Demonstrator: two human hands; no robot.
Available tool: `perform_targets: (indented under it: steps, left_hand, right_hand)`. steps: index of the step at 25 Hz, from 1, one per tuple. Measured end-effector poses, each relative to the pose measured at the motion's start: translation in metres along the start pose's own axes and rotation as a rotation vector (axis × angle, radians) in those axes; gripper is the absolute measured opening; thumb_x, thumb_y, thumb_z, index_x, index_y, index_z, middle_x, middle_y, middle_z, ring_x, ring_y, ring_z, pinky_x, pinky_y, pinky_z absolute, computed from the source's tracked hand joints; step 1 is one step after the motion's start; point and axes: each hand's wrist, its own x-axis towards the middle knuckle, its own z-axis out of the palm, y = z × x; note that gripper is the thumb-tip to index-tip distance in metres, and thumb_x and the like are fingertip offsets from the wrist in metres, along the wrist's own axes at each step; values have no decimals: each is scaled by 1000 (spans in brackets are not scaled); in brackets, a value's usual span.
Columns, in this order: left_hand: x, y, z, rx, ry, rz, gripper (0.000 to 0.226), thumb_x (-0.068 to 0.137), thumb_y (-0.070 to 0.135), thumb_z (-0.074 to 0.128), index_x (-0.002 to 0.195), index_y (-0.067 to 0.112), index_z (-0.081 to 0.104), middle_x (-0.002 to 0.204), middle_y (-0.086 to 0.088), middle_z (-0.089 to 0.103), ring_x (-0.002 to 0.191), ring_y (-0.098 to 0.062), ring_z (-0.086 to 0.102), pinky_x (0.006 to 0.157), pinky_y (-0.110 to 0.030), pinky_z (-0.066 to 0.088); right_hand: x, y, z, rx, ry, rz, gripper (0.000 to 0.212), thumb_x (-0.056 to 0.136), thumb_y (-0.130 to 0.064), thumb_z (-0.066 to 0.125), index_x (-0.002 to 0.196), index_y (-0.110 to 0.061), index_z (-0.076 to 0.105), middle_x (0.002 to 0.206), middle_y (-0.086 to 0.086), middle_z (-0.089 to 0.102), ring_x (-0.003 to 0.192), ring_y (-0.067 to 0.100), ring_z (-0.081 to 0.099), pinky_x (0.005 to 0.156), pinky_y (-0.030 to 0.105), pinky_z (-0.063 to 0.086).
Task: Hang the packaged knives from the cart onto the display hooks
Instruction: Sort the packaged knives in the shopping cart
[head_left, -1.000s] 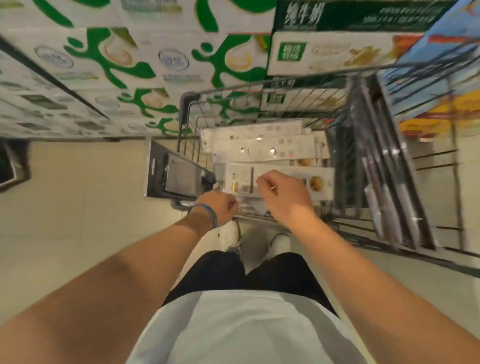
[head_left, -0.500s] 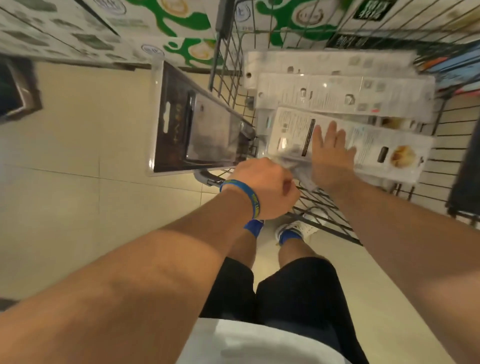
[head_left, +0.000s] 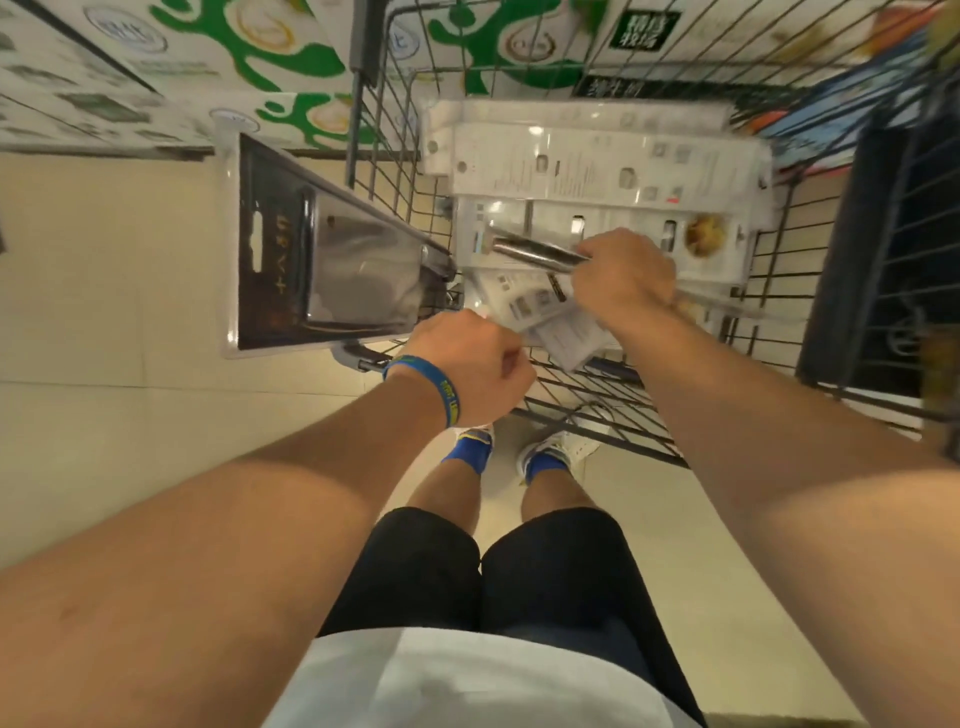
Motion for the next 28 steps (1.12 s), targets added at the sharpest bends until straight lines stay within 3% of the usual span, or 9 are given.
perform_targets:
  steps: [3,5,10,12,15,19,23,25,28]
  left_hand:
    - [5,3,-6,-11,-23,-9,36,82,45,37,58,19,46,54,6,44,50,-16,38,49,-25,23]
    - [7,6,-11,37,-85,-45,36,86,44,39,66,19,55,63,2,52,59,-24,46,51,-25,28]
    - [-1,45,-36,136,-334,-164,50,101,49,29,105,16,66,100,-10,66,92,-30,62,76,-36,47]
    - [-19,69,-47,-77,-302,-115,59,101,58,25,116,19,66,108,-12,68,102,-32,63,81,-36,46]
    - [-44,97,-69,-712,-178,-223,66,93,73,26,93,27,74,109,-3,73,100,-27,66,94,-37,50]
    - [-60,123,-119,-1326,-133,-324,55,88,77,37,92,31,69,102,11,75,101,-16,67,88,-38,51]
    - [-71,144,-178,-1741,-82,-209,80,67,91,42,117,33,67,113,11,73,106,-13,65,86,-38,50]
    - [-74,153,-201,-1898,52,-161,72,71,87,50,112,31,72,106,4,75,100,-17,68,92,-40,54]
    - [-79,157,-242,-2080,261,-51,45,90,51,61,114,14,70,115,-12,69,98,-27,65,91,-40,53]
  right_hand:
    - [-31,4,-35,473,31,94,24,94,-6,50,83,-19,68,71,-7,55,65,9,50,54,24,36]
    - [-60,8,-58,771,109,117,33,91,2,45,70,-21,57,72,-9,54,67,5,49,55,22,34]
    - [-117,15,-124,1322,284,167,39,85,13,44,77,-19,64,54,-15,62,49,-6,55,46,12,40]
    - [-127,12,-150,1573,326,290,32,83,19,44,89,-8,60,67,-2,62,60,6,61,53,15,43]
    - [-150,0,-187,1860,308,423,24,74,17,46,71,-7,50,70,9,50,70,27,52,64,31,45]
    - [-190,-14,-222,2190,175,243,20,76,8,46,90,-1,58,95,18,64,84,39,66,86,47,59]
    - [-226,-21,-246,2454,-58,21,30,83,-7,49,107,5,64,111,29,71,96,45,69,82,52,55]
    - [-236,-25,-252,2543,-86,-71,40,89,-17,53,122,3,60,113,33,70,102,49,69,85,57,57]
    - [-244,-18,-257,2601,-119,-146,50,88,-24,60,134,-5,58,126,25,68,113,44,68,98,53,54]
